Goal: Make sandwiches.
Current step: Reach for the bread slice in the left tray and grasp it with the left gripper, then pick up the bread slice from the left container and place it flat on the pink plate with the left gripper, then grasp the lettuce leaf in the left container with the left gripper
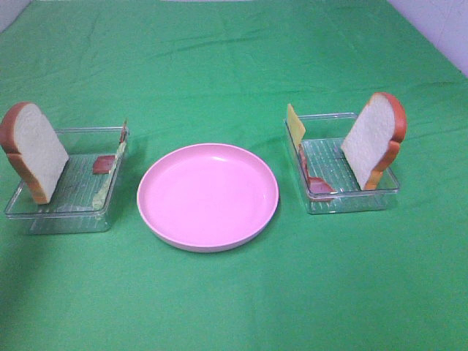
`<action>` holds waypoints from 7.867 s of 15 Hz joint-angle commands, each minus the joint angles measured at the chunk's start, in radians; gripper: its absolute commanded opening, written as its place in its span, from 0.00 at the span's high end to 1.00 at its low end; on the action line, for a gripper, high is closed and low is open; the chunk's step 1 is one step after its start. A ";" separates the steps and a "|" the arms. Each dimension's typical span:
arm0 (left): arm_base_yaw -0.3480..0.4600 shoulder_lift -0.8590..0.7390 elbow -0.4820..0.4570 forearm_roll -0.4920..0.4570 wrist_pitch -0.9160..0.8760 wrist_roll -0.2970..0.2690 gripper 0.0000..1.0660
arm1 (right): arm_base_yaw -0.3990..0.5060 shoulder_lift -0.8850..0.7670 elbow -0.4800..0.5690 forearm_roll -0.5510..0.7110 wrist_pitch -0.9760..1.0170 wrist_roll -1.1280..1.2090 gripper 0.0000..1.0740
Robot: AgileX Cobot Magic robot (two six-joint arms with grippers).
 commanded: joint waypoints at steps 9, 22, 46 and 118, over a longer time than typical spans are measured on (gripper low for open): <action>-0.083 0.354 -0.209 -0.009 -0.049 -0.056 0.27 | -0.007 -0.013 -0.001 -0.004 -0.009 -0.012 0.29; -0.083 0.401 -0.209 -0.009 -0.098 -0.056 0.77 | -0.007 -0.013 -0.001 -0.004 -0.009 -0.012 0.29; -0.282 0.237 -0.247 -0.784 -0.014 0.287 1.00 | -0.007 -0.013 -0.001 -0.004 -0.009 -0.012 0.29; -0.384 0.527 -0.273 -0.056 0.044 -0.249 1.00 | -0.007 -0.013 -0.001 -0.004 -0.009 -0.012 0.29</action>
